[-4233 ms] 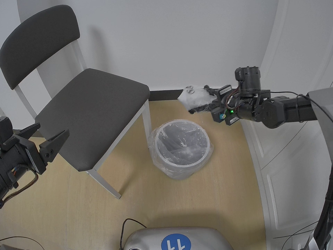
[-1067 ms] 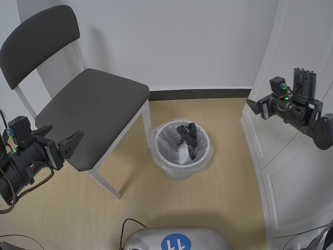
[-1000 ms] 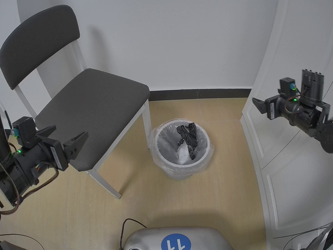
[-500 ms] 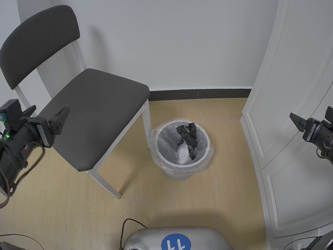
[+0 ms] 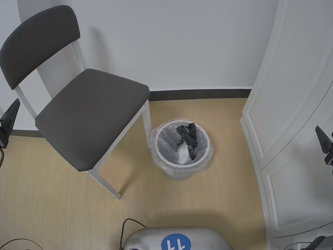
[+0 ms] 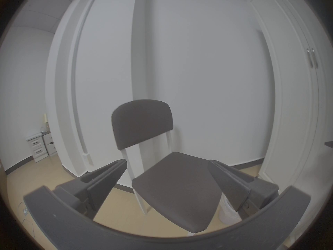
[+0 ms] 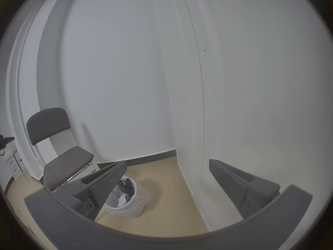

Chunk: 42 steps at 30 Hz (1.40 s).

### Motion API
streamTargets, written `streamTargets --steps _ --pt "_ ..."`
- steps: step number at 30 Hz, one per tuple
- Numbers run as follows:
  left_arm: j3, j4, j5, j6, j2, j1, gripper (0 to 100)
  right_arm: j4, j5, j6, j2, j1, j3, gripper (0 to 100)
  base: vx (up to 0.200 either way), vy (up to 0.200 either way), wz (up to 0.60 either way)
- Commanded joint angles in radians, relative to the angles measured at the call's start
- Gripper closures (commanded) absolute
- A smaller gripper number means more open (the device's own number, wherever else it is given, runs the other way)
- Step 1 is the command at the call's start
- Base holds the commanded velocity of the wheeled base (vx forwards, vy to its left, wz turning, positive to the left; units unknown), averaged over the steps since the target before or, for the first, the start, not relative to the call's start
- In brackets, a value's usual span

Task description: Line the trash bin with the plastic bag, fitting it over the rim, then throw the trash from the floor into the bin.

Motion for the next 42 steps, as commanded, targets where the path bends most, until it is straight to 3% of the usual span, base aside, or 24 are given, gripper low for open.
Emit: streamTargets --steps 1,3,5,10,14,19,27,36,38,42 --pt "0.055 0.019 0.006 0.002 -0.183 0.070 0 0.013 0.008 -0.083 -0.282 -0.010 0.093 0 0.000 0.000 0.00" --pt "0.062 0.028 0.006 0.002 -0.203 0.077 0 0.017 0.008 -0.100 -0.319 -0.010 0.109 0 0.000 0.000 0.00" --pt "0.079 0.087 0.000 -0.009 -0.291 0.139 0 0.045 0.009 -0.142 -0.457 -0.010 0.167 0 0.000 0.000 0.00" --pt "0.101 0.153 -0.003 -0.010 -0.395 0.186 0 0.169 0.006 -0.153 -0.654 -0.013 0.216 0 0.000 0.000 0.00" --pt "0.122 0.156 -0.007 -0.009 -0.449 0.197 0 0.395 0.009 -0.103 -0.823 -0.050 0.216 0 0.000 0.000 0.00" --pt "0.157 0.156 -0.021 -0.007 -0.492 0.197 0 0.488 0.058 -0.006 -0.911 -0.125 0.216 0 0.000 0.000 0.00" --pt "0.206 0.156 -0.058 0.000 -0.593 0.202 0 0.485 0.069 -0.006 -0.911 -0.125 0.216 0 0.000 0.000 0.00" --pt "0.295 0.156 -0.092 0.002 -0.769 0.260 0 0.462 0.072 -0.034 -0.911 -0.125 0.216 0 0.000 0.000 0.00" --pt "0.322 0.160 -0.115 0.003 -0.864 0.286 0 0.405 0.061 -0.034 -0.911 -0.125 0.216 0 0.000 0.000 0.00" --pt "0.349 0.090 -0.115 -0.007 -0.866 0.291 0 0.365 0.023 -0.034 -0.911 -0.125 0.216 0 0.000 0.000 0.00"
